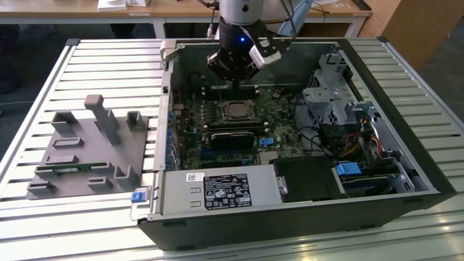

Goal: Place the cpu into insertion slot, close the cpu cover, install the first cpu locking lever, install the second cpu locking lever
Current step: 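Install the first cpu locking lever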

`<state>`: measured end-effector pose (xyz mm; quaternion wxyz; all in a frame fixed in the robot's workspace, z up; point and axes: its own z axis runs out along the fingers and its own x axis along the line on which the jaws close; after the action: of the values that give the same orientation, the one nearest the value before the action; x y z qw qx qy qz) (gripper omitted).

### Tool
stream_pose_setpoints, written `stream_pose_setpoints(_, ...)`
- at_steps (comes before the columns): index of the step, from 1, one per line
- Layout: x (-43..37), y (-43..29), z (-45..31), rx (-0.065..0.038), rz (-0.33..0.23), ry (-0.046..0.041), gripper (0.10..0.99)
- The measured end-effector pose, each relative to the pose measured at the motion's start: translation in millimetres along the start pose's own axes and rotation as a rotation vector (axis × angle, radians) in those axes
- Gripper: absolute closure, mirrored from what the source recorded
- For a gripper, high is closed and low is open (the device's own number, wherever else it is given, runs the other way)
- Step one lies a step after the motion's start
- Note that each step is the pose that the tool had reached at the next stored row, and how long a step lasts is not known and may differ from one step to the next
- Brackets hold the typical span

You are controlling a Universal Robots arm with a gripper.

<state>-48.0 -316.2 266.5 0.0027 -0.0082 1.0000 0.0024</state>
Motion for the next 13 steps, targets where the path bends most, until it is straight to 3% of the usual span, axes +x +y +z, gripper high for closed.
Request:
stream_pose_setpoints(3, 9.1, 0.2, 0.0, -0.003, 0.000, -0.0044, 0.980)
stream_pose_setpoints(4, 10.5, 0.2, 0.0, -0.011, 0.000, -0.0049, 0.980)
stream_pose_setpoints(6, 12.2, 0.2, 0.2, -0.043, 0.000, -0.0055, 0.980)
stream_pose_setpoints(7, 13.1, 0.2, 0.2, -0.050, 0.001, -0.0056, 0.980)
stream_pose_setpoints(13, 21.8, 0.4, 0.6, -0.050, 0.000, -0.0056, 0.980)
